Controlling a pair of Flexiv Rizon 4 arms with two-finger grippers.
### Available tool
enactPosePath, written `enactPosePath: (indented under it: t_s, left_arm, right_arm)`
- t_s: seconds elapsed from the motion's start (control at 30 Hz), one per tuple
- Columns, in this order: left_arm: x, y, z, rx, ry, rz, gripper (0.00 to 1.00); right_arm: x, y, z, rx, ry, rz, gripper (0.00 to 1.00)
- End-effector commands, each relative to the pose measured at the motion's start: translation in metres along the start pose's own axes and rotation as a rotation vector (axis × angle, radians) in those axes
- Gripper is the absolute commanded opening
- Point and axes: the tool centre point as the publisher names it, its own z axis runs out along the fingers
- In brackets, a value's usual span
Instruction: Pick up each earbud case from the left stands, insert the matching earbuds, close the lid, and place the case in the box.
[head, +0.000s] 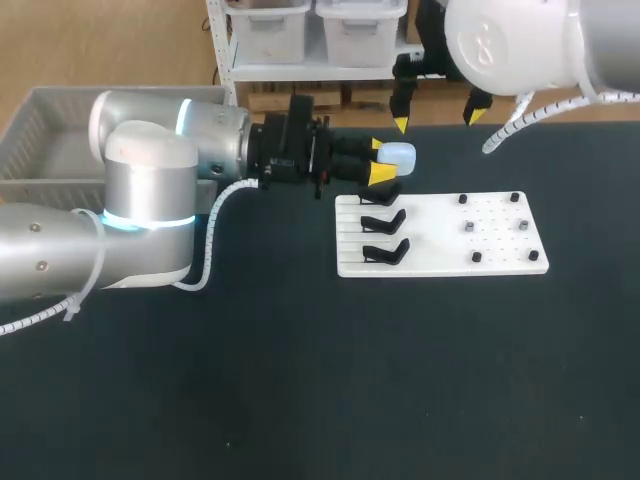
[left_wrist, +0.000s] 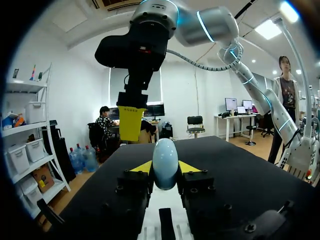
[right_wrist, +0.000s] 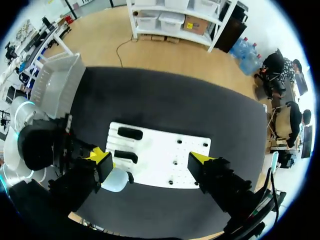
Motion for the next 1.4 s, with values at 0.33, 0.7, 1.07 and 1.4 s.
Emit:
enactPosePath:
  t_s: [0.33,0.7,1.07,1.4]
  left_arm:
    - [-0.036,-0.015,-0.034,-0.147,0.030,-0.083,0.00]
    - [-0.068,-0.012,-0.120,-0.524,0.139,-0.113,0.00]
    - [-0.054,0.037,-0.232,-0.884,0.329,-0.145,0.00]
    - [-0.015,0.098,-0.316,-0.923,0.408,-0.173,0.00]
  right_arm:
    - [0.061,-0.013,-0.061,-0.082,-0.242,-0.191,1.00]
    - [0.061,-0.013,-0.061,-0.082,-0.242,-0.191,1.00]
    - [0.061,-0.013,-0.061,-0.082,-0.242,-0.191,1.00]
    - [0.061,-0.013,-0.061,-0.082,-0.242,-0.191,1.00]
